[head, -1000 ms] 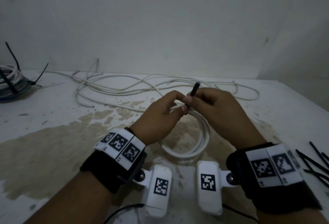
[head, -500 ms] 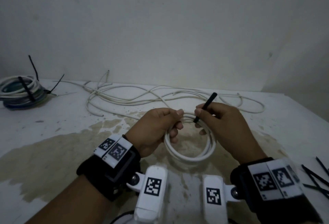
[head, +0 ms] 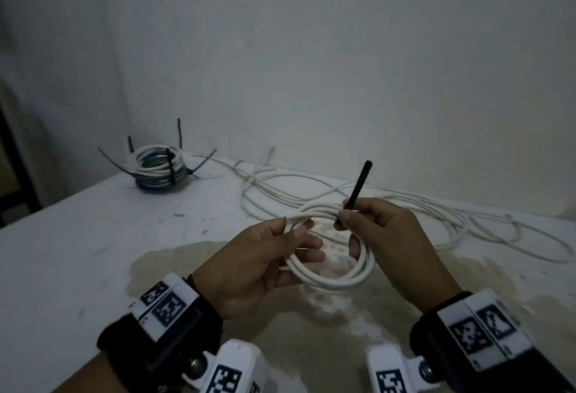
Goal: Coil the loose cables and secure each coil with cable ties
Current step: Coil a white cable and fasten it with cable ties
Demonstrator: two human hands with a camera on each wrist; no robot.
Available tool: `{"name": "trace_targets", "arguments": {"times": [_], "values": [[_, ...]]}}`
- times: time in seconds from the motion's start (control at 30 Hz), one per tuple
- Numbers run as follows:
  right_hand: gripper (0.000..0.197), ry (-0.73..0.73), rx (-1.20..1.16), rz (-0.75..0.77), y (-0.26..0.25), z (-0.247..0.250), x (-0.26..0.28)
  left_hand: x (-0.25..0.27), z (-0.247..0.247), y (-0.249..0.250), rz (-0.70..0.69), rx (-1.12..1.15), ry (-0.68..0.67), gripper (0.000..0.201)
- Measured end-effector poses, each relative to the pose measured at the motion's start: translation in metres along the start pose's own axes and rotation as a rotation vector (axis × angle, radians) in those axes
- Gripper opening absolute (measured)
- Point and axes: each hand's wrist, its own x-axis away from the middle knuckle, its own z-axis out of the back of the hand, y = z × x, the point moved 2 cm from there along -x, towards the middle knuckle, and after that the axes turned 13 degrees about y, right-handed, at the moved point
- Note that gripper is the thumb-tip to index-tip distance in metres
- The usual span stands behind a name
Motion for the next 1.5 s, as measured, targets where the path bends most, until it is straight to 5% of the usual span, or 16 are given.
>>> {"name": "trace_targets", "arguments": {"times": [0.13,0.23,0.33,0.43,0.63,0.77,1.07,1.17,1.27,1.37,1.5], "values": [[0.016,-0.296,0.154,-0.013,-0.006,-0.054,-0.01,0.006,0.047,0.026,-0.057,-0.229,0.175,0.033],[0.035,-0.521,0.271,-0.053,-0.01,-0.098,-0.01,0.012,0.073,0.039,-0.099,-0.502,0.144,0.02],[0.044,-0.595,0.223,-0.1,-0.012,-0.133,-0.008,0.022,0.101,0.047,-0.124,-0.55,0.177,0.016],[0.041,-0.524,0.114,-0.146,-0.006,-0.16,-0.009,0.029,0.131,0.052,-0.102,-0.476,0.324,0.014],[0.027,-0.185,0.157,-0.122,0.025,-0.173,-0.026,0.01,0.237,0.07,-0.14,-0.296,0.88,0.009],[0.015,-0.057,0.117,-0.164,0.045,-0.167,-0.031,-0.015,0.292,0.077,-0.066,-0.297,1.056,0.012],[0.017,0.054,-0.078,-0.361,0.072,-0.152,-0.034,-0.05,0.326,0.086,0.04,-1.176,1.032,0.032],[0.018,0.049,-0.079,-0.364,0.075,-0.151,-0.034,-0.05,0.324,0.094,0.023,-1.199,1.043,0.036],[0.018,0.058,-0.084,-0.352,0.074,-0.151,-0.035,-0.048,0.316,0.095,0.149,-1.102,0.933,0.051],[0.019,0.066,-0.093,-0.337,0.072,-0.152,-0.034,-0.048,0.301,0.091,0.266,-1.417,0.766,0.061],[0.02,0.074,-0.092,-0.331,0.072,-0.152,-0.035,-0.053,0.293,0.088,0.246,-1.624,0.767,0.071]]}}
